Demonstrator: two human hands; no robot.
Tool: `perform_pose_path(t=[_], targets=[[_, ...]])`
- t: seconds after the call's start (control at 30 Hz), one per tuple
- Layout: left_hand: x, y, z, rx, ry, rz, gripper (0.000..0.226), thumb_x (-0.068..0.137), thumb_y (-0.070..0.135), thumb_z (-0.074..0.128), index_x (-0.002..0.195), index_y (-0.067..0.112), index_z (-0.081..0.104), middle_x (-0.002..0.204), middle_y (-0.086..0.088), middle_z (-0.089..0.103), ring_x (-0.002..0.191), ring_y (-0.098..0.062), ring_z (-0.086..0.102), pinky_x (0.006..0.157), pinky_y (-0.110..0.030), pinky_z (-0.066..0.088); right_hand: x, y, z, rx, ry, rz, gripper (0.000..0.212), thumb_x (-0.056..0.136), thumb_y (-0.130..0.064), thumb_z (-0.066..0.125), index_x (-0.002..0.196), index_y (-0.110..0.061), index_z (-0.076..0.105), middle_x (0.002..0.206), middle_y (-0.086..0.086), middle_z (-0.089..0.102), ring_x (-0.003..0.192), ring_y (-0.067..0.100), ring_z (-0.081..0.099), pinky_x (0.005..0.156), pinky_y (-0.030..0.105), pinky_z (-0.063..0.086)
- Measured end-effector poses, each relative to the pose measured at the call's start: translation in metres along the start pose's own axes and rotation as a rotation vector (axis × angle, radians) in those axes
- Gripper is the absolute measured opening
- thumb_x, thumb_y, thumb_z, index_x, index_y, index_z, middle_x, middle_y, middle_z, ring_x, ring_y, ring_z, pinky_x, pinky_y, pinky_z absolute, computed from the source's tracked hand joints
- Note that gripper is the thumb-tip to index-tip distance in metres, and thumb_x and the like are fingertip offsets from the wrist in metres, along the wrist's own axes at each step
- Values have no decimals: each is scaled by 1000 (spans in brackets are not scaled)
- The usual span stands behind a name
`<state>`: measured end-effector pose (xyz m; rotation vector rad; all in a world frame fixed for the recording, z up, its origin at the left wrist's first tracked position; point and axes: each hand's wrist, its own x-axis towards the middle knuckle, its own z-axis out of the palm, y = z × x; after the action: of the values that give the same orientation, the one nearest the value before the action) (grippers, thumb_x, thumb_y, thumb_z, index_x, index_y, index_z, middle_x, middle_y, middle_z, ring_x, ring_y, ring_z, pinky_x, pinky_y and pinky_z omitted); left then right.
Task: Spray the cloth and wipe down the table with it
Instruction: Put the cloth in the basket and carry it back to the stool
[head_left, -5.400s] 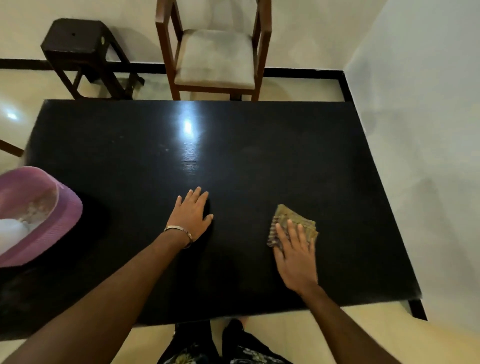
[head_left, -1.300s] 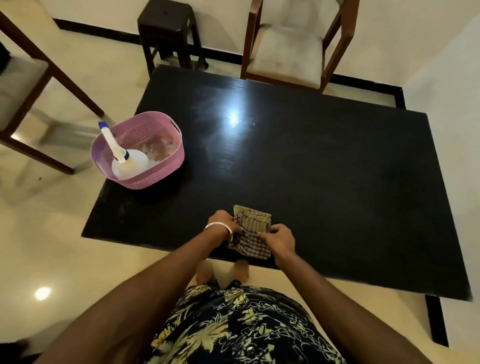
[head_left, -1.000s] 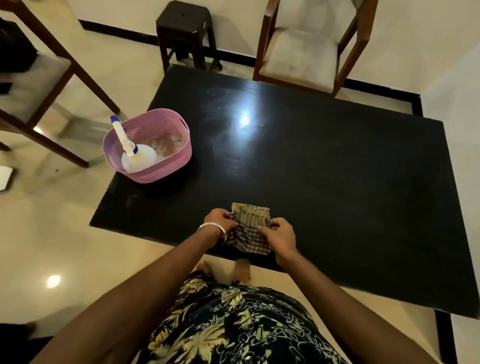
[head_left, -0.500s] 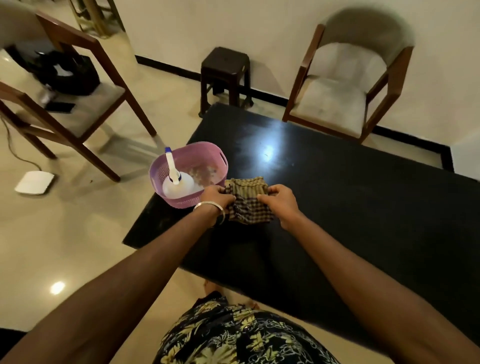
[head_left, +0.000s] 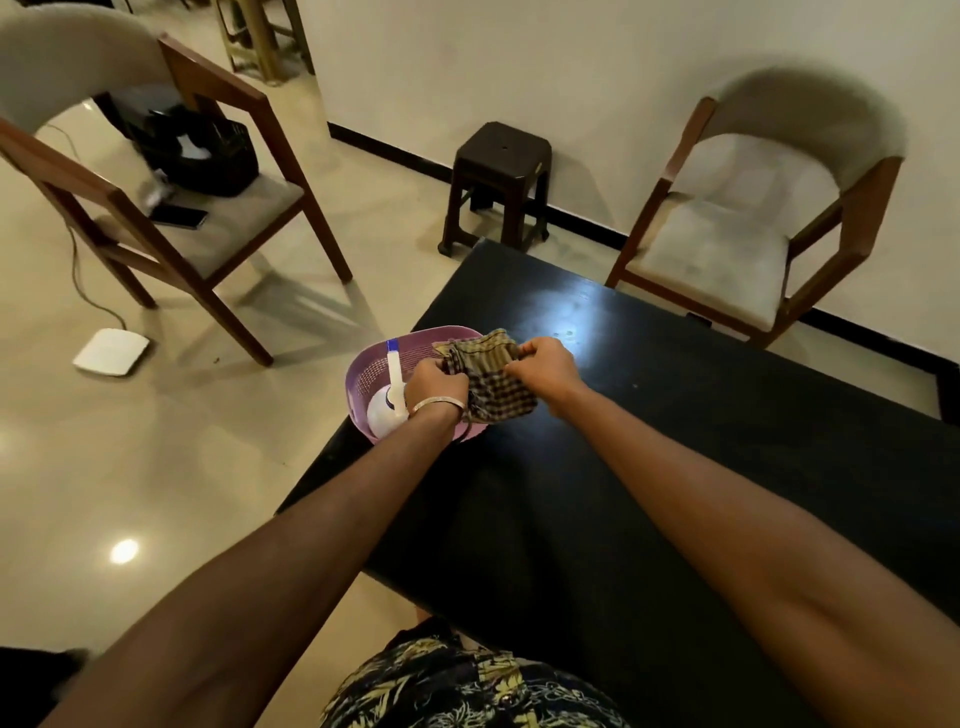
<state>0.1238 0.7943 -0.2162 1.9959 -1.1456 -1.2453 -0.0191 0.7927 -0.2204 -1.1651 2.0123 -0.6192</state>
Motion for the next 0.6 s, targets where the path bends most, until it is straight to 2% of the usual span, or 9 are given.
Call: perform_pose_path(t=[0.1, 0.2, 0.37, 0.43, 0.5, 0.6], targets=[[8, 3, 2, 17, 28, -1, 37, 86, 12, 58, 122, 8, 63, 120, -12, 66, 112, -32, 60, 98, -37, 46, 11, -10, 5, -20, -23, -10, 10, 80, -18, 66, 86, -15, 73, 86, 6, 73, 87, 21, 69, 77, 42, 60], [13, 7, 3, 9, 72, 12, 32, 86, 14, 59, 117, 9, 65, 115, -10, 68, 110, -30, 62, 95, -35, 46, 20, -17, 8, -26, -26, -31, 11, 86, -20, 66, 92, -12, 70, 87, 4, 70, 84, 18, 65, 72, 34, 57], [19, 19, 4, 59, 138, 13, 37, 91, 8, 52, 128, 9, 56, 127, -10, 62, 118, -28, 56, 97, -34, 43, 32, -24, 11, -9, -28, -96, 22, 84, -7, 61, 101, -21, 57, 87, -5, 57, 85, 16, 58, 70, 34, 55], [21, 19, 7, 75, 150, 8, 38, 92, 6, 50, 129, 8, 55, 128, -10, 61, 120, -28, 55, 98, -34, 43, 35, -26, 15, -68, -45, -152, 24, 82, -2, 58, 93, -24, 59, 91, -1, 62, 87, 18, 61, 68, 35, 56], [22, 16, 9, 63, 145, 3, 37, 90, 3, 51, 126, 8, 57, 125, -11, 63, 118, -28, 57, 97, -35, 45, 38, -30, 20, -132, -91, -166, 29, 83, 1, 57, 82, -27, 66, 94, -3, 66, 92, 18, 64, 74, 34, 57], [30, 9, 13, 87, 144, 1, 37, 88, 5, 52, 125, 9, 57, 120, -11, 64, 114, -30, 59, 98, -44, 49, 44, -33, 28, -187, -193, -127, 30, 86, 1, 58, 88, -21, 79, 102, -2, 70, 99, 17, 64, 84, 31, 57]])
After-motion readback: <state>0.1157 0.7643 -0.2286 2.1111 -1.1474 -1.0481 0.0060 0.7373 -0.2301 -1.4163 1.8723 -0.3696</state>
